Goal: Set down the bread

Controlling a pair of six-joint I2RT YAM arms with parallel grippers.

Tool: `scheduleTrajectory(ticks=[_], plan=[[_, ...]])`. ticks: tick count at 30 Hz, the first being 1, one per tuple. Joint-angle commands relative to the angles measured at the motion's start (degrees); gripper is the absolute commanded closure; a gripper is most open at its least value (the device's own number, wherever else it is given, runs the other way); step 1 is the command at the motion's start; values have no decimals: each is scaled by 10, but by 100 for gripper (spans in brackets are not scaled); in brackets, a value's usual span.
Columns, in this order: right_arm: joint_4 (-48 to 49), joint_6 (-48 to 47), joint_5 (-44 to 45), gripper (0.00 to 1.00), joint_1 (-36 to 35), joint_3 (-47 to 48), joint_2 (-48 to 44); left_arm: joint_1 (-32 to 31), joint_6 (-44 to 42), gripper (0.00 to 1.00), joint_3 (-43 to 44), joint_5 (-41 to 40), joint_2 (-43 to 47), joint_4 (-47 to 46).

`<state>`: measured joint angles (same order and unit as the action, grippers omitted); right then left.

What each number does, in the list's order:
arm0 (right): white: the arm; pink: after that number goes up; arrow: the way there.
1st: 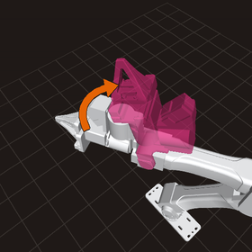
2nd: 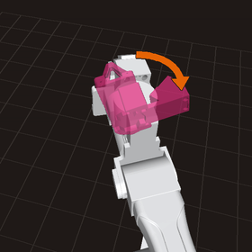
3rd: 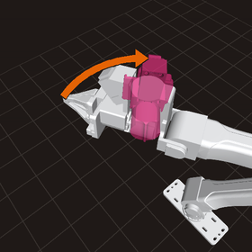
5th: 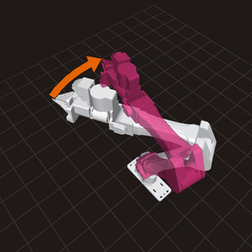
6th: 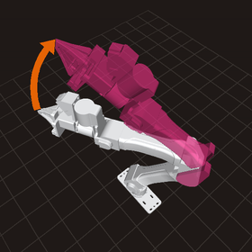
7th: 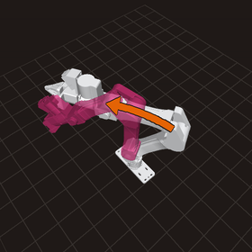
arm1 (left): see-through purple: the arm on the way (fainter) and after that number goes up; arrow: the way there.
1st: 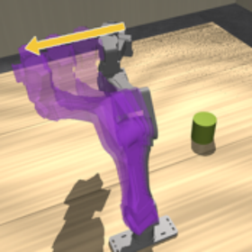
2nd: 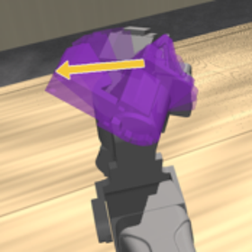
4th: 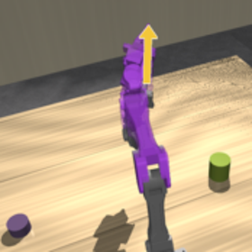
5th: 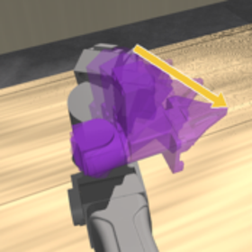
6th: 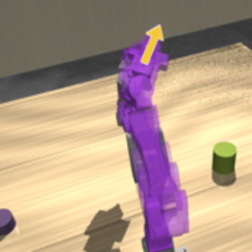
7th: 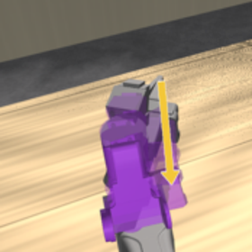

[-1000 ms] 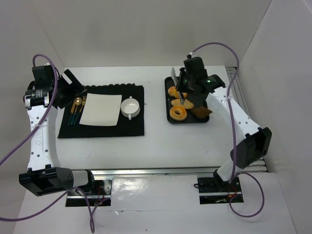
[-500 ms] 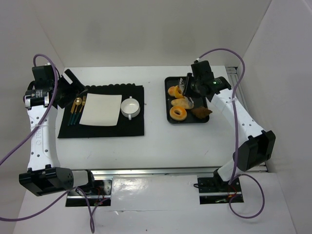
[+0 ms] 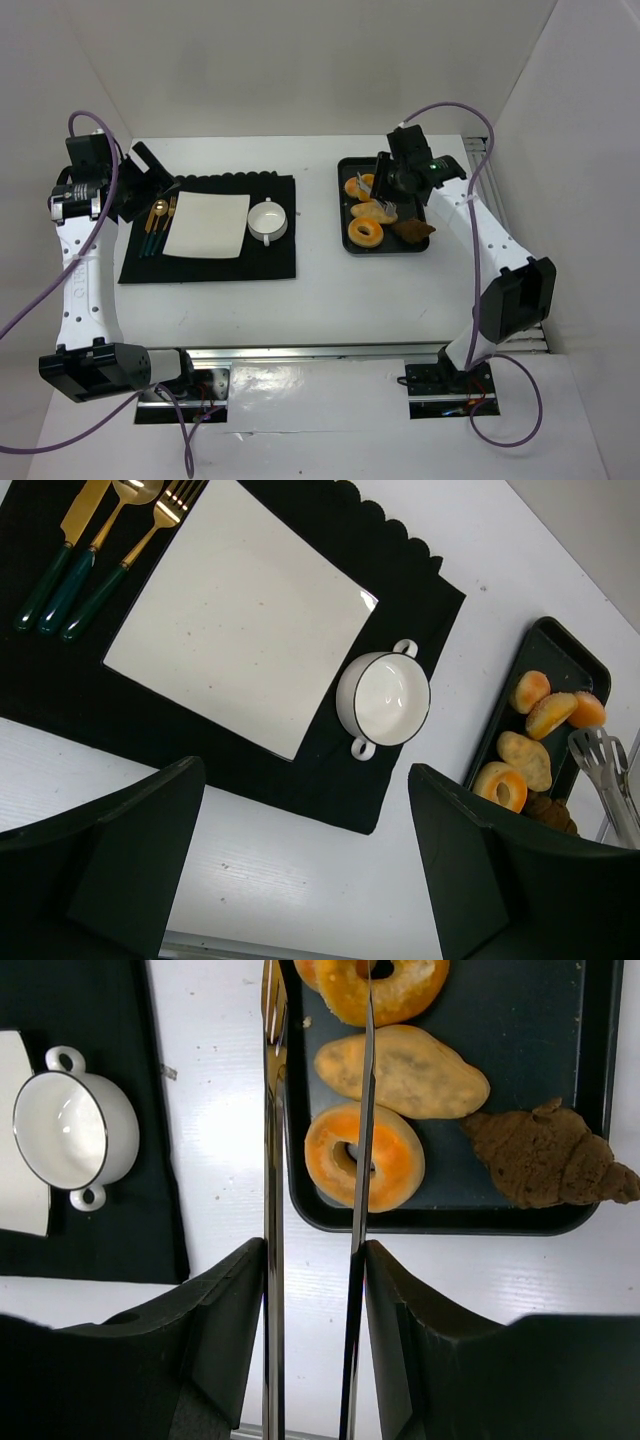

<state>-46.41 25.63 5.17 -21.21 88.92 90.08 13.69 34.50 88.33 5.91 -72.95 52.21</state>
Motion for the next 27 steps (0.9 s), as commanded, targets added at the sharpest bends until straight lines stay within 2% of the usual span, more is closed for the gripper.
scheduleTrajectory(ticks=[1, 13, 15, 21, 27], plan=[[11, -5, 8, 49, 3, 15, 14, 3, -10, 5, -5, 8, 7, -22], [94, -5, 6, 49, -2, -23, 67, 3, -21, 5, -11, 2, 7, -22], [100, -5, 6, 53, -2, -28, 72, 3, -21, 5, -16, 8, 7, -27], [90, -15, 25, 80, -2, -10, 56, 3, -21, 5, -11, 13, 1, -27], [55, -21, 31, 86, -2, 2, 10, 3, -21, 5, -11, 13, 6, -27]])
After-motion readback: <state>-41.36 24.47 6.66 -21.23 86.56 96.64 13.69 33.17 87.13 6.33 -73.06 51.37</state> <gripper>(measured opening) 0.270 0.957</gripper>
